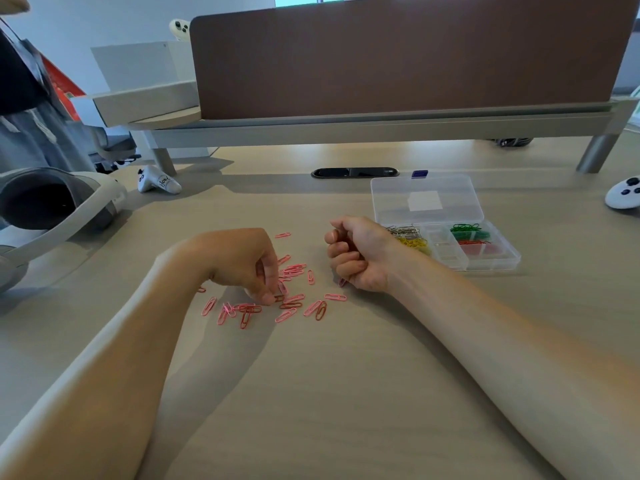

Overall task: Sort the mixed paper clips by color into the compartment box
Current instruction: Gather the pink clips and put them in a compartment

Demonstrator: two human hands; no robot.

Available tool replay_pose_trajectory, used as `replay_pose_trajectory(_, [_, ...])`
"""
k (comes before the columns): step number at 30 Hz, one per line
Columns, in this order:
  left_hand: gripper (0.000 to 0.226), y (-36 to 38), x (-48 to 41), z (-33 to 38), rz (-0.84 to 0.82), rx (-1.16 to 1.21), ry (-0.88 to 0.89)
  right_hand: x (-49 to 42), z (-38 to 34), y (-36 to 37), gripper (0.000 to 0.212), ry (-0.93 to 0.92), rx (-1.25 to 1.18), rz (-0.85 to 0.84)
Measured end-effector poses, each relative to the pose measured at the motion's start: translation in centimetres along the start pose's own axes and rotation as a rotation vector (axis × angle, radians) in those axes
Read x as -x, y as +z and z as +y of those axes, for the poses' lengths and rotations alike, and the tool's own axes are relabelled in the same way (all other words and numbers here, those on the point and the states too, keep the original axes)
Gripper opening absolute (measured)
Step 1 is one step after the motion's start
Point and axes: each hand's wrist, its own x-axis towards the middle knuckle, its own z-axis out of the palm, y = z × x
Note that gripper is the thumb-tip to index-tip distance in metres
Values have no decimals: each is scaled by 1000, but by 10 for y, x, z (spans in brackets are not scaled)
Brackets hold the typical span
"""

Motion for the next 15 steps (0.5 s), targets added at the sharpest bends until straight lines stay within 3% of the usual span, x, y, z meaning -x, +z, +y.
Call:
replay_pose_trajectory(6, [2,2,4,4,18,91,90,1,1,0,40,-8,12,3])
replay_pose_trajectory(10, [5,0,7,19,29,224,197,1,0,0,40,-23,24,15])
replay_pose_trajectory(15, [14,5,3,22,-40,199,165,3,1,2,41,-29,41,5])
